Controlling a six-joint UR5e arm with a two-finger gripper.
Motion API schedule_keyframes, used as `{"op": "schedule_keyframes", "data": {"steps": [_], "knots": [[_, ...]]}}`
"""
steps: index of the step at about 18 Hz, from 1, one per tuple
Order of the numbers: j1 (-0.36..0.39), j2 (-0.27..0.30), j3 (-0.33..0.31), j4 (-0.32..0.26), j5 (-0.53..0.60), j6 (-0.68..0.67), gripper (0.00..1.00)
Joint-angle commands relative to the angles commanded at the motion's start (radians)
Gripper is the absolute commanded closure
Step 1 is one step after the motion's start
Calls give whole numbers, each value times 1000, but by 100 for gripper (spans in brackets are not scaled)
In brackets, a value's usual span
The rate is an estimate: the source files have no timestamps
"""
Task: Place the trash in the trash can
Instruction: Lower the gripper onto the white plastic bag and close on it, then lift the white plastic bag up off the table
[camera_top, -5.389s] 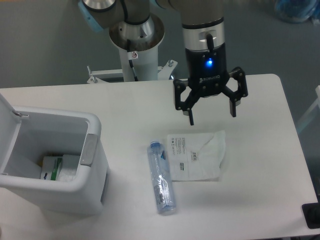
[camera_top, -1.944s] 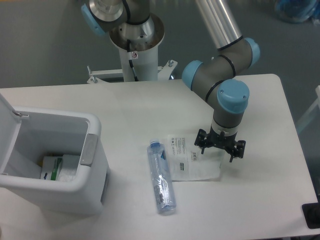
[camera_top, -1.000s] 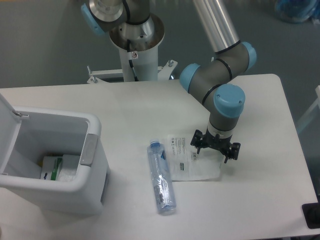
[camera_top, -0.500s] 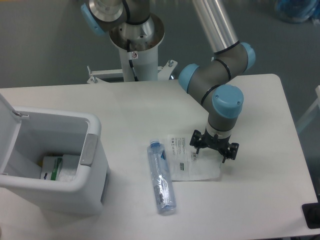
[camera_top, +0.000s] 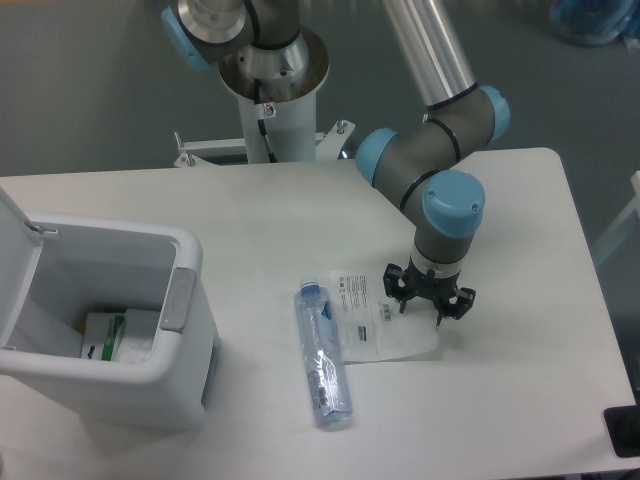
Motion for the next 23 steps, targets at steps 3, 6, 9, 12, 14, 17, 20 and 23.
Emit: {"op": "schedule_keyframes", "data": {"steps": [3,6,9,12,14,17,20,23], "knots": [[0,8,12,-2,-2,-32,91],[6,17,25,-3,-3,-46,91],[23,69,41,-5,-15,-60,91],[51,110,52,-6,-79,-75,91],[75,159,54,-8,-190,-107,91],[91,186,90,-6,-355,-231,91],[87,207,136,-6,-396,-363,91],[78,230,163,-6,-438,-428,91]]}}
